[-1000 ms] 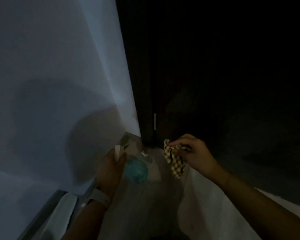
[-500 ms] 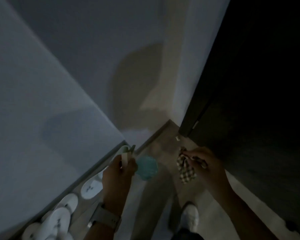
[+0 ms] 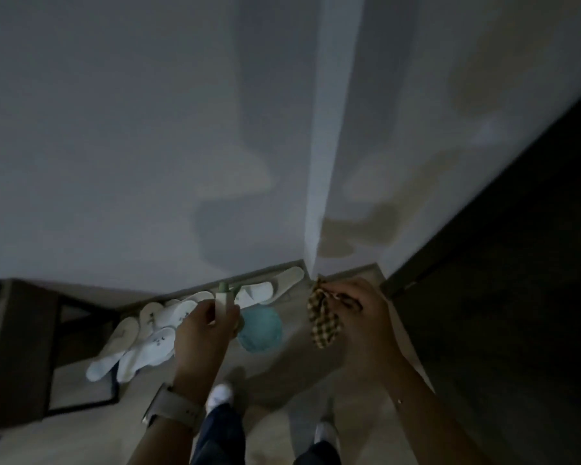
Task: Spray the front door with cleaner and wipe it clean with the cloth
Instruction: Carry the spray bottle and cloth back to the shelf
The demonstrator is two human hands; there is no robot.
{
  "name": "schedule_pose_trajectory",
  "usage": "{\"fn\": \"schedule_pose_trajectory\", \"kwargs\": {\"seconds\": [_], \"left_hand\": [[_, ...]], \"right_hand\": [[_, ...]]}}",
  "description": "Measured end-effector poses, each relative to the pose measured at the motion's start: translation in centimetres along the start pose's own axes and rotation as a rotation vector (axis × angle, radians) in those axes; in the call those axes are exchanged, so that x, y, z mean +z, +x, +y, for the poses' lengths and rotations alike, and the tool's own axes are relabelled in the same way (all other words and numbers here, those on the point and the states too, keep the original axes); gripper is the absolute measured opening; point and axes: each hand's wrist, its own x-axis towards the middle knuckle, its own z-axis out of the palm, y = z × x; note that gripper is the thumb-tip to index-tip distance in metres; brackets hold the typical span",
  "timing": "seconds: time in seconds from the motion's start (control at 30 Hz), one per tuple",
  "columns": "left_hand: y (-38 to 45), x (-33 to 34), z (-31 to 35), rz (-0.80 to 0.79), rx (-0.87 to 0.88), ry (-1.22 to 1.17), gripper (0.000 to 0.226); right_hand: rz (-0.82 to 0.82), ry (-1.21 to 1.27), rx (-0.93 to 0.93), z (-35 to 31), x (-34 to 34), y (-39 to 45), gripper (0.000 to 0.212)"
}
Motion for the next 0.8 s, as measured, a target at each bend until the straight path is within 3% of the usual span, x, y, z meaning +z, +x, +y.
{"fn": "schedule_pose_trajectory", "kwargs": {"seconds": [0.17, 0.33, 0.57, 0.7, 0.8], "left_hand": [[-3.0, -7.5, -2.5, 0.156, -0.095, -0.172, 0.023], [-3.1, -17.2, -8.0, 0.383, -0.213, -0.218, 0.028], [-1.3, -32.4, -21.7, 0.506, -0.275, -0.345, 0.017], [1.5, -41.7, -28.7, 0.518, -0.340, -0.299, 0.034], [4.3, -48.3, -32.9, 0.527, -0.376, -0.214, 0.010]], "right_hand": [[-0.215, -0.018, -0.139, -5.1, 6.3, 0.1, 0.039], [-0.429, -0.155, -0.270, -10.1, 17.6, 0.1, 0.039], [-0.663, -0.279, -0.358, -16.1, 39.5, -0.2, 0.036], [-0.706, -0.259, -0.284, -18.3, 52.8, -2.1, 0.041], [-0.728, -0.303, -0.268, -19.7, 61.4, -3.1, 0.035]]}}
